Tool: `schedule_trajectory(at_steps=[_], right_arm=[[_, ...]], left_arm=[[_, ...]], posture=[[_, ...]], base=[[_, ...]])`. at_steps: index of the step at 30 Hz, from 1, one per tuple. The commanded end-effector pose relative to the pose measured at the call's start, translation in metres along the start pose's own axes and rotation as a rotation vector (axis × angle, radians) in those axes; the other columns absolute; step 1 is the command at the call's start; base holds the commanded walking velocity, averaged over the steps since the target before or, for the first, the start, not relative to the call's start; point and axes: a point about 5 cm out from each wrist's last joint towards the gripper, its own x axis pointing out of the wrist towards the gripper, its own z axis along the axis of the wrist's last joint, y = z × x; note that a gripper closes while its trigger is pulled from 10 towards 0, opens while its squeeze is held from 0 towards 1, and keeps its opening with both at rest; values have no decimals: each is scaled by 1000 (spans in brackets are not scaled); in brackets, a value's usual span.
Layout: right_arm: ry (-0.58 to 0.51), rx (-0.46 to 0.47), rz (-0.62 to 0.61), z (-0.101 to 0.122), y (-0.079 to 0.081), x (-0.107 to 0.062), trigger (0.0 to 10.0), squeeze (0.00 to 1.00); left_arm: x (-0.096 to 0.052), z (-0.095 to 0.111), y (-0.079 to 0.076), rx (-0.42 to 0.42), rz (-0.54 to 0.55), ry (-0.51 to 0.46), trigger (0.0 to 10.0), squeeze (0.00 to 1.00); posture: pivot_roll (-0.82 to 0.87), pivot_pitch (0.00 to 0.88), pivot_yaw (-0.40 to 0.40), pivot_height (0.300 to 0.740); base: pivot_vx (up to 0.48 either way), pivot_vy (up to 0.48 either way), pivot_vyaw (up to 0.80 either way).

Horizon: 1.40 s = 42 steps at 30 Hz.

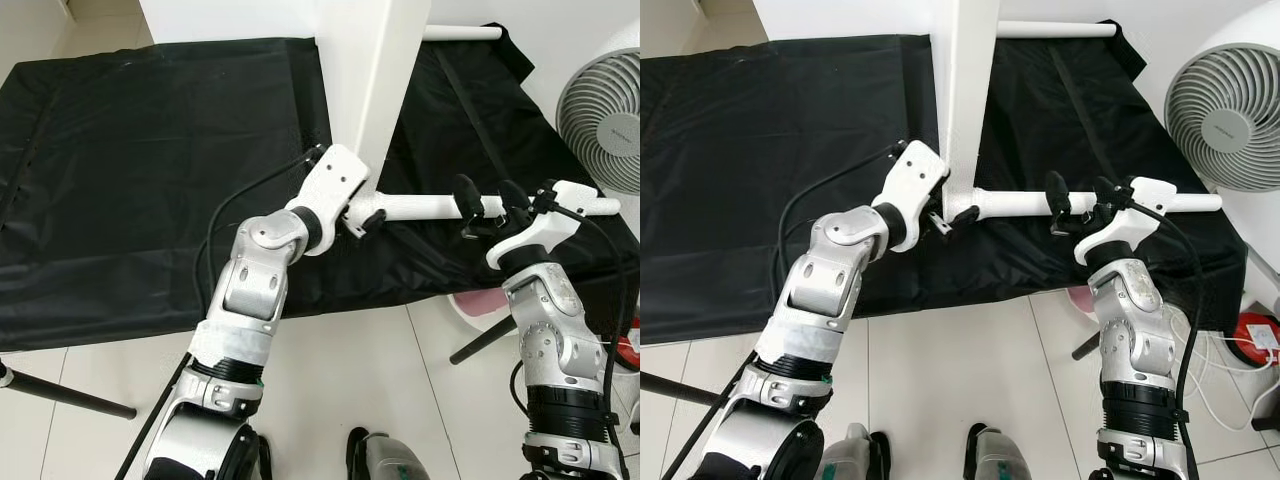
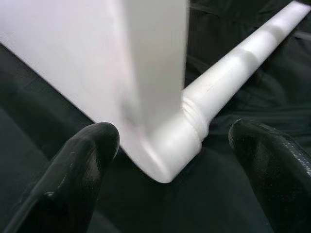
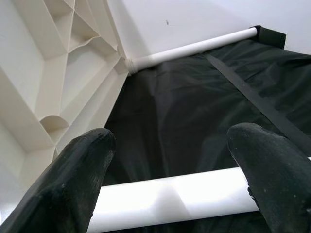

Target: Building children table

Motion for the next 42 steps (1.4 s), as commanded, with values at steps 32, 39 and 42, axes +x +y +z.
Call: schedule_trajectory(at_steps=[32, 39, 42], right_arm=[[21, -32, 58, -11, 51, 51, 10000, 0], [30, -49, 78, -14, 54, 51, 10000, 0], [15, -55, 33, -15, 57, 60, 10000, 0]], left_arm=[[-24, -10, 59, 83, 699, 39, 10000, 0], [-24, -9, 54, 119, 682, 26, 10000, 0], [-19, -14, 45, 153, 607, 8, 10000, 0]], posture=[[-76, 148, 19, 740], [-69, 146, 13, 740], [-74, 150, 25, 740]], base=[[0, 0, 0], [0, 0, 0], [0, 0, 0]])
